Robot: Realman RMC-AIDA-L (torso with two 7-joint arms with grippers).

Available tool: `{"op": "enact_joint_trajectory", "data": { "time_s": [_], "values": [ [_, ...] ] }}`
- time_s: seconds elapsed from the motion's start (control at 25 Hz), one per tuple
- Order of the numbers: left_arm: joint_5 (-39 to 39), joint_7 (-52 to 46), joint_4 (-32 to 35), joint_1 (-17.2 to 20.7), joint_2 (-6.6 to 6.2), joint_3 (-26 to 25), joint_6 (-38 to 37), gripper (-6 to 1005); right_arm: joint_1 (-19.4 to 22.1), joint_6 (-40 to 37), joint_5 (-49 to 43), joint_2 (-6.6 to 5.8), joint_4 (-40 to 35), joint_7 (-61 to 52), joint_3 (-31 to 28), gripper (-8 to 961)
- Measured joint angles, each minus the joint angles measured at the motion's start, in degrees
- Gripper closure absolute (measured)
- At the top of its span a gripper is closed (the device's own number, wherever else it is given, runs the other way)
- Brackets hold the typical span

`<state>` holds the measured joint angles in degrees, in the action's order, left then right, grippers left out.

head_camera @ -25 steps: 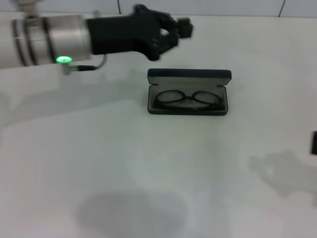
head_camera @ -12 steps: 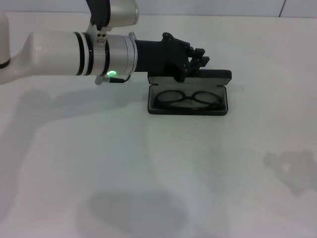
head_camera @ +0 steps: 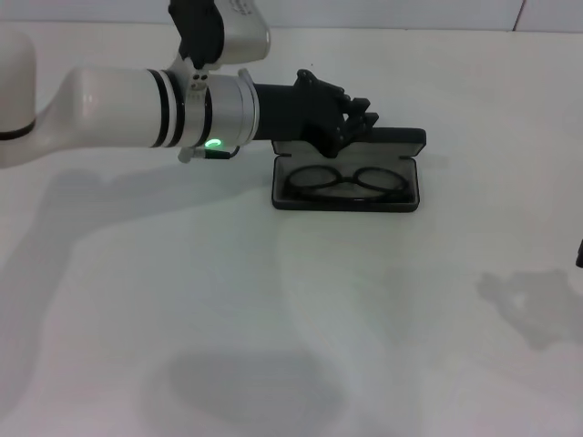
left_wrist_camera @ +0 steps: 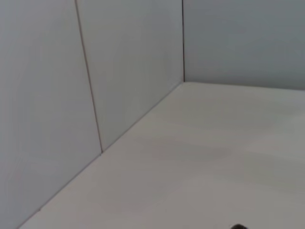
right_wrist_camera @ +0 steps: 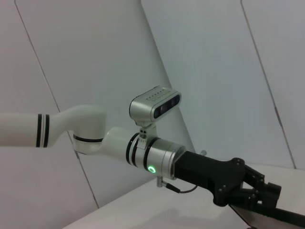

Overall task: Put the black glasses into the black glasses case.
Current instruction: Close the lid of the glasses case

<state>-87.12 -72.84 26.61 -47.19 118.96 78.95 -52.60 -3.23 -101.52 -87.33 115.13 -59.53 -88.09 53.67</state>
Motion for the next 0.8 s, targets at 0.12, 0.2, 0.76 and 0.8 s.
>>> {"op": "enact_joint_trajectory", "data": {
  "time_s": [0.12, 0.2, 0.76, 0.8],
  "values": [
    [-0.6, -0.3, 0.0, 0.0, 0.20, 0.1, 0.1, 814, -0.3, 0.1, -0.1, 0.00, 0.2, 0.0, 0.0, 854],
    [-0.7, -0.3, 0.0, 0.0, 0.30, 0.0, 0.1, 815, -0.4, 0.2, -0.1, 0.00, 0.3, 0.1, 0.0, 854],
    [-1.7, -0.4, -0.3, -0.2, 0.48, 0.3, 1.6, 816, -1.5, 1.4, -0.3, 0.00, 2.3, 1.0, 0.5, 854],
    [-2.1, -0.5, -0.3, -0.2, 0.48, 0.3, 1.6, 816, -1.6, 1.4, -0.5, 0.00, 2.3, 1.0, 0.5, 854]
  ]
}}
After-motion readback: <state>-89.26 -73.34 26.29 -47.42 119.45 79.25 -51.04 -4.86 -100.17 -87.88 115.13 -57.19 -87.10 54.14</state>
